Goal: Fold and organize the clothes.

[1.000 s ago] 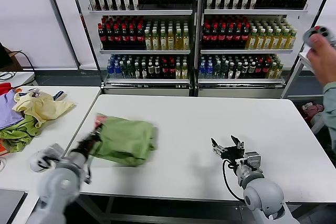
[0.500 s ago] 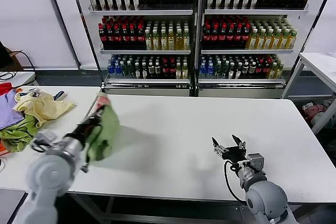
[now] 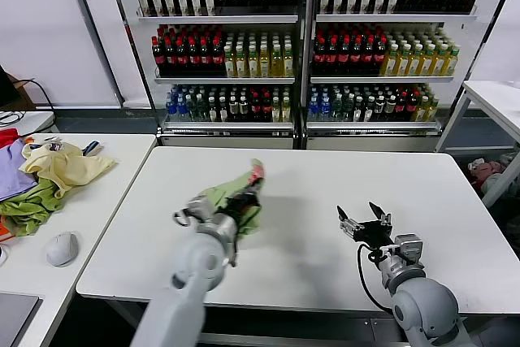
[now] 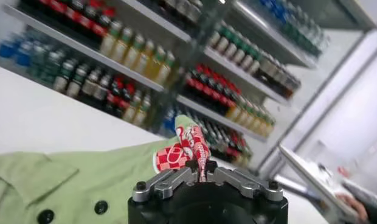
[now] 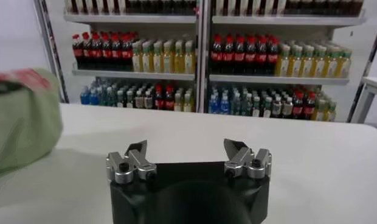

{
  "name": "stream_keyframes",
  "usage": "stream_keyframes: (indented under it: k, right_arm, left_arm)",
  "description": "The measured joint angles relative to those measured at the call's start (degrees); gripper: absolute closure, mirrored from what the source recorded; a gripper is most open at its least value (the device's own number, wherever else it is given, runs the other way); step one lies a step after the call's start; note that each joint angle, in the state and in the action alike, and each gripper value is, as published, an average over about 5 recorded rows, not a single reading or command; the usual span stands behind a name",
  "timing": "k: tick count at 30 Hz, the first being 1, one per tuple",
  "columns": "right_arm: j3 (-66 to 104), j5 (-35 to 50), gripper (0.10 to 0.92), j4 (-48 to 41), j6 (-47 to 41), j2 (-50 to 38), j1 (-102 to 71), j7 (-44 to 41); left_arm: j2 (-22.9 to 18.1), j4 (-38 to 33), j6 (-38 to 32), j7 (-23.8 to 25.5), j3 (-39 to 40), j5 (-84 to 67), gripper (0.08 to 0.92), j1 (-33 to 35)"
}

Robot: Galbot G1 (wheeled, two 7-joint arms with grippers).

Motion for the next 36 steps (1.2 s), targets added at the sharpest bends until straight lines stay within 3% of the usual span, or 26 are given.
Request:
stream_keyframes:
  k: [6, 12, 23, 27, 36]
  right_arm:
    - [0.2, 0.7, 0.203, -0.2, 0.0, -0.4, 0.6, 0.0]
    - [-0.3, 0.8, 0.203, -0.9, 0.0, -0.3, 1.3, 0.3]
    - [-5.7, 0.1, 0.203, -5.3, -0.3, 2.2, 5.9, 3.1]
    - [-8.9, -0.8, 0.203, -9.0, -0.3, 4.2, 9.1, 4.9]
    - [-14.7, -4.0, 0.204, -17.5, -1.1, 8.9, 14.7, 8.7]
  left_arm:
    - [-3.6, 5.5, -2.4, 1.8, 5.6, 6.7, 0.709, -2.2]
    - [-4.8, 7.0, -6.6, 4.1, 8.6, 10.7, 0.536, -2.2]
    - [-1.0, -0.5, -12.5, 4.0, 6.3, 16.3, 0.225, 4.4]
    - [1.8, -4.6, -14.3, 3.3, 3.3, 18.3, 0.181, 8.6]
    - [5.6, -12.2, -17.4, 2.3, -3.4, 21.0, 0.177, 17.7]
